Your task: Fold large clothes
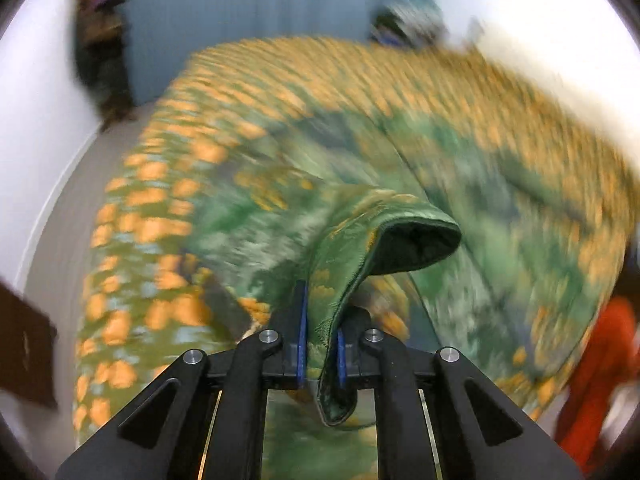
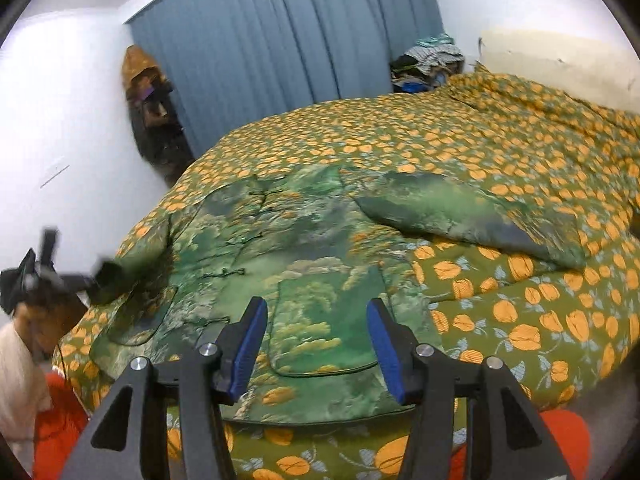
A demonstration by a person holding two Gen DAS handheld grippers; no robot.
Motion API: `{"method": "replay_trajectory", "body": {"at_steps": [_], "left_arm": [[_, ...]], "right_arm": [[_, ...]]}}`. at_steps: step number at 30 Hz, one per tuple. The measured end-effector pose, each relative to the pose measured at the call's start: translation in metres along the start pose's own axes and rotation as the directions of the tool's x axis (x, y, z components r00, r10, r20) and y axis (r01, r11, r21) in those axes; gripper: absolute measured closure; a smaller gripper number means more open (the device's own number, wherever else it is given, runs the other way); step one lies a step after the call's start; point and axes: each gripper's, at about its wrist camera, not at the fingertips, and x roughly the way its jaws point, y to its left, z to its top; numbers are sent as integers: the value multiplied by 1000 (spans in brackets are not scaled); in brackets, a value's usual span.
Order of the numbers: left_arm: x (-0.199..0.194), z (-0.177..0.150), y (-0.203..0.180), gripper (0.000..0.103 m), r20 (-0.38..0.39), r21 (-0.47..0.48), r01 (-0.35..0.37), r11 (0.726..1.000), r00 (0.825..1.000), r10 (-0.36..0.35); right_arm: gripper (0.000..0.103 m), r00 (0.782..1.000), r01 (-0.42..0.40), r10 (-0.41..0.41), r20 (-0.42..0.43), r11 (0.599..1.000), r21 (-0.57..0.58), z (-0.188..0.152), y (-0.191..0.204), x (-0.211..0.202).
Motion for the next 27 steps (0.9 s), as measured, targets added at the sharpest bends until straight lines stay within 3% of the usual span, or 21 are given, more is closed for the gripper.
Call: {"method": "replay_trajectory", "body": {"at_steps": [4, 7, 11, 14, 17, 20, 21, 23, 25, 27], "left_arm": [[-44, 10, 79, 93, 81, -183, -92, 979, 991, 108], [-57, 3, 136, 90, 82, -329, -173, 929, 974, 210], [-52, -24, 198, 83, 13, -483, -271, 832, 949, 316], [-47, -49, 225, 81, -41, -561, -325, 761, 930, 366], [-42, -68, 230, 81, -75, -595, -341, 728, 925, 371], [-41, -84, 213, 81, -100, -568, -333, 753, 936, 339], [-39, -87, 201, 74, -103, -554, -312, 772, 946, 309], [-39, -93, 170, 42, -99, -509, -245, 825, 969, 226], [-33, -95, 140, 26, -98, -450, -170, 876, 985, 141], [-15, -97, 96, 22, -144, -366, -80, 927, 989, 28]], "right_arm": [[50, 1000, -6, 6, 8, 1000, -10, 3, 5, -4], [50, 1000, -6, 6, 7, 1000, -24, 5, 8, -3], [50, 1000, 0, 0, -6, 999, -34, 6, 8, 1], [50, 1000, 0, 0, -19, 999, -32, 7, 7, 1], [50, 1000, 9, -10, -29, 1000, -27, 9, 0, 0], [41, 997, 46, -48, -63, 998, -30, 11, -14, 5], [40, 994, 64, -66, -81, 998, -29, 10, -23, 8], [29, 984, 90, -95, -153, 995, -42, 7, -39, 20], [29, 964, 110, -114, -240, 994, -31, 1, -58, 35], [29, 940, 120, -108, -323, 993, 17, -8, -83, 51]]}}
